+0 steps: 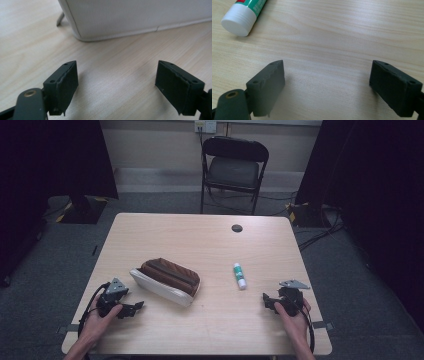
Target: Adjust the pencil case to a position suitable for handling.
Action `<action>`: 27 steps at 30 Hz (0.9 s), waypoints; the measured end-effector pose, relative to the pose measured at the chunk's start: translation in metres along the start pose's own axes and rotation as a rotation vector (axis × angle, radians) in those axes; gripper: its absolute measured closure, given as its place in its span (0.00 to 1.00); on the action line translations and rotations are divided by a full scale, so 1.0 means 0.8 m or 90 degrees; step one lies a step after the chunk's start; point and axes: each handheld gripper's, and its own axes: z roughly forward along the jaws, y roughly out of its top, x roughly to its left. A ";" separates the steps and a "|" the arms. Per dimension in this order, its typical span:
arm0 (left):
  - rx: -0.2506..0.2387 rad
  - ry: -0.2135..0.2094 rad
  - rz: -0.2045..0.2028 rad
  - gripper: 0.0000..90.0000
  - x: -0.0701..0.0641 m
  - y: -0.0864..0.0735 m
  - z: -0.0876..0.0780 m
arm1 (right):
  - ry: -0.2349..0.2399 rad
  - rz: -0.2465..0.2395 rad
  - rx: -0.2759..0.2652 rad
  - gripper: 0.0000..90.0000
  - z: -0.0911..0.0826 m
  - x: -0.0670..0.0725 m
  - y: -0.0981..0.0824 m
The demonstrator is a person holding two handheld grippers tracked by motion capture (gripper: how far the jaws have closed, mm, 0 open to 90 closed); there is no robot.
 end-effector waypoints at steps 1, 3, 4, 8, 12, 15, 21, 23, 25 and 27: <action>-0.007 0.001 -0.003 0.20 0.000 0.001 -0.003 | 0.000 -0.001 0.000 0.13 0.000 0.000 0.000; -0.030 -0.023 -0.015 0.20 0.000 0.003 -0.008 | 0.000 0.000 0.000 0.13 0.000 0.000 0.000; -0.044 -0.036 -0.016 0.20 0.000 0.004 -0.010 | 0.000 0.000 0.000 0.13 0.000 0.000 0.000; -0.070 -0.035 -0.021 0.20 -0.002 0.009 -0.019 | 0.000 0.001 0.004 0.15 -0.001 0.001 0.000; -0.081 -0.029 -0.044 0.22 -0.002 0.014 -0.024 | 0.017 -0.042 -0.005 0.25 -0.009 0.006 0.002; -0.094 -0.018 -0.055 0.26 -0.001 0.018 -0.027 | 0.014 -0.082 -0.042 0.29 -0.020 0.021 0.010; -0.124 -0.006 -0.089 0.32 0.017 0.023 -0.031 | 0.053 -0.131 -0.087 0.29 -0.034 0.048 0.023; -0.138 -0.009 -0.100 0.30 0.019 0.025 -0.036 | 0.063 -0.128 -0.078 0.30 -0.031 0.046 0.021; -0.156 -0.009 -0.103 0.31 0.020 0.030 -0.045 | 0.065 -0.118 -0.066 0.29 -0.028 0.041 0.019; -0.172 -0.024 -0.122 0.31 0.017 0.037 -0.056 | 0.065 -0.112 -0.060 0.29 -0.026 0.035 0.017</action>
